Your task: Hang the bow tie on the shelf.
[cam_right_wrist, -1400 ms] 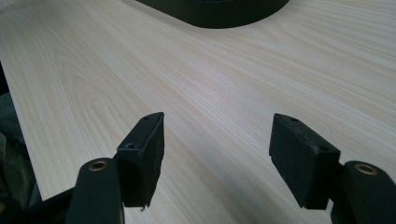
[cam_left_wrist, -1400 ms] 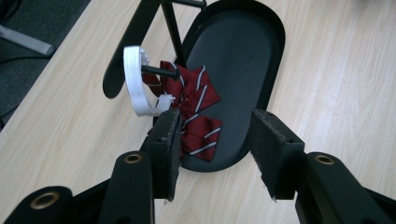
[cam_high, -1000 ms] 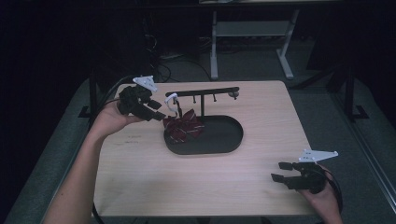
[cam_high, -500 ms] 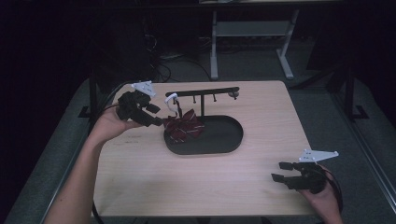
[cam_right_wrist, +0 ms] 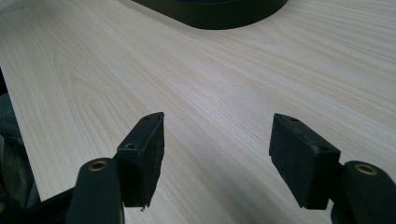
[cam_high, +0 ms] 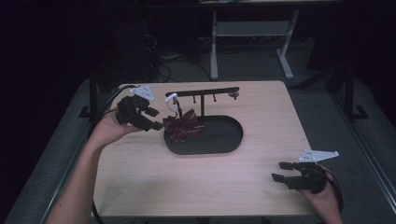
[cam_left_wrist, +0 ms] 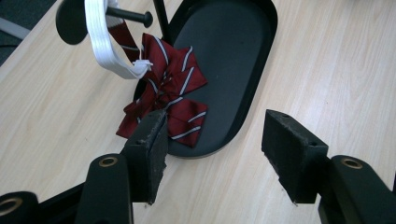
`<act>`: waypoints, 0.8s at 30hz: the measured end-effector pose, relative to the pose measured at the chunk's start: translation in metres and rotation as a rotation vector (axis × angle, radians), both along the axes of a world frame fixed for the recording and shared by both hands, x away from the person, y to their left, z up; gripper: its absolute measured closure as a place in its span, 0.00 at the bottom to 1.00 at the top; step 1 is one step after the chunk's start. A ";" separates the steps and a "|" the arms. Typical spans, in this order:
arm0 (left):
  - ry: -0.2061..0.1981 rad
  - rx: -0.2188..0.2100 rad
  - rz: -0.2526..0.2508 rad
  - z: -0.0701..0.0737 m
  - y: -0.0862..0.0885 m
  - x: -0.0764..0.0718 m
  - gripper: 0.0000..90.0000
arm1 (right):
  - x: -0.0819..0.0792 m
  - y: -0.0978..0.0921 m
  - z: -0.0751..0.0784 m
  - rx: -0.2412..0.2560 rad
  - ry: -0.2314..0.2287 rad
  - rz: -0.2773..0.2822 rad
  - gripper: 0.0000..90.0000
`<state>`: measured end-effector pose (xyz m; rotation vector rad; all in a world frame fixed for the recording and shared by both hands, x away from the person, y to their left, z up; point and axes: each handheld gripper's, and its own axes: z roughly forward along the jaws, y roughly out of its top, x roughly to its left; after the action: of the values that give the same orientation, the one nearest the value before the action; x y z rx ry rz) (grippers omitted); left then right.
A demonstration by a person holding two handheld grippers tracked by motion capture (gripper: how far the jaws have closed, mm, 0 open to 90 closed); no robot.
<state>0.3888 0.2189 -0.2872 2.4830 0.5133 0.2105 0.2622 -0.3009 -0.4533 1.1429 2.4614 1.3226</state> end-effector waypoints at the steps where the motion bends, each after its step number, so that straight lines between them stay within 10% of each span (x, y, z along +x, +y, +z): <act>1: 0.002 0.000 0.000 0.000 0.000 0.000 0.45 | 0.000 0.000 0.000 -0.001 -0.001 0.000 0.39; 24: 0.007 -0.025 0.028 -0.013 0.011 -0.012 0.41 | 0.000 0.001 0.000 -0.007 0.000 0.000 0.39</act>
<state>0.3771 0.2302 -0.3005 2.4546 0.5508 0.2049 0.2622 -0.3001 -0.4536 1.1417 2.4634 1.3132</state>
